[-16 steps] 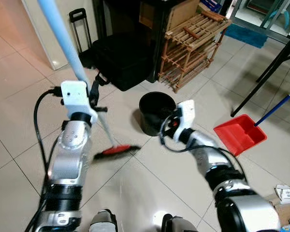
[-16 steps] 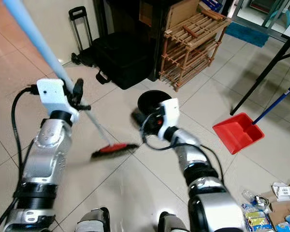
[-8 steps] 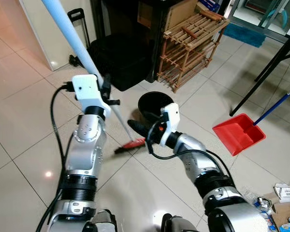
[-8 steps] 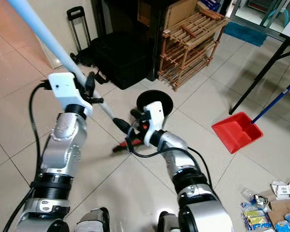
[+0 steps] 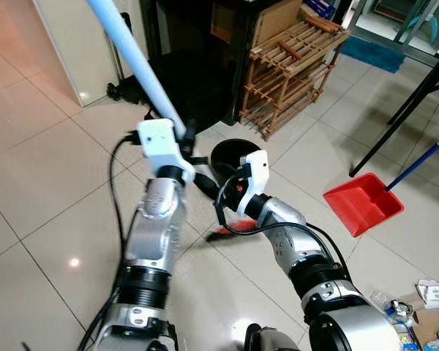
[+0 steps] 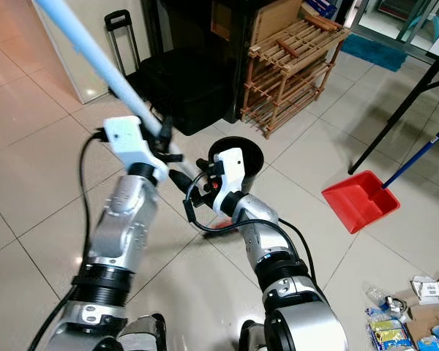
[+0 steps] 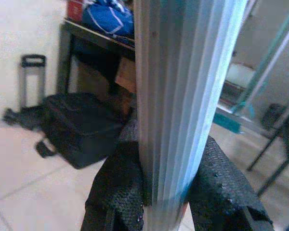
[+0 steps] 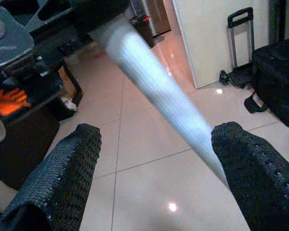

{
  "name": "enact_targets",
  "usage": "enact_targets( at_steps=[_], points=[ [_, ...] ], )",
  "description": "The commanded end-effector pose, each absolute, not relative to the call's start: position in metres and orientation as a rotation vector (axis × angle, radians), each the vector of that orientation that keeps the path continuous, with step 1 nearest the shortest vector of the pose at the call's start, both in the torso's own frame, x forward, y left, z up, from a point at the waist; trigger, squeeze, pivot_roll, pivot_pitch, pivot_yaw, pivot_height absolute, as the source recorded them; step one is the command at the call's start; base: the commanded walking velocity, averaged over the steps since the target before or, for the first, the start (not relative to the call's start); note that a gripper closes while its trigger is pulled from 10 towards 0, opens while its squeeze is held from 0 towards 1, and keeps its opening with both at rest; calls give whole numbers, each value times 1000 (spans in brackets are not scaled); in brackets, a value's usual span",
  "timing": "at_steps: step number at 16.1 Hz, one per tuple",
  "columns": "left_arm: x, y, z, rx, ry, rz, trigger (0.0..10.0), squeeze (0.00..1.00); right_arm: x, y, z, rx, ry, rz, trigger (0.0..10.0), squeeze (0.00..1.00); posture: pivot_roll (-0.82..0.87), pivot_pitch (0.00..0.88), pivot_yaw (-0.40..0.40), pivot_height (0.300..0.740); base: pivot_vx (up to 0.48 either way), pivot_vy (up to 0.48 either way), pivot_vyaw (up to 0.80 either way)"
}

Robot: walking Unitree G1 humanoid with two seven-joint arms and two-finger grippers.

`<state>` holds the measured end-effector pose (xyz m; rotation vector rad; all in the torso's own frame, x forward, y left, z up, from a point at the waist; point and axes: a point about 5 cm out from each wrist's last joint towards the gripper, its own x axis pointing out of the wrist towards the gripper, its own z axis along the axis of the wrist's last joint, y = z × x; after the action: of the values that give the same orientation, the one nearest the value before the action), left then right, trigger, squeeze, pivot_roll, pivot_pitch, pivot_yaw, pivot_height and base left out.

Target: Sweep floor

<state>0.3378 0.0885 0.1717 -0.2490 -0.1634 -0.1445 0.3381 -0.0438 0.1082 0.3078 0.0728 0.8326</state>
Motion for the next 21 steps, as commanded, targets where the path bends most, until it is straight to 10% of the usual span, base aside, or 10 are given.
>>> enact_targets(
  at_steps=[1, 21],
  points=[
    [338, 72, 186, -274, -205, -210, 10000, 0, 342, -45, 111, 295, 65, 806, 10000, 0, 56, 106, -20, 740, 0, 0, 0],
    [331, 60, 182, -262, -114, -334, 10000, 0, 345, -64, 106, 202, 100, 880, 10000, 0, 71, 147, -17, 740, 0, 0, 0]
  ],
)
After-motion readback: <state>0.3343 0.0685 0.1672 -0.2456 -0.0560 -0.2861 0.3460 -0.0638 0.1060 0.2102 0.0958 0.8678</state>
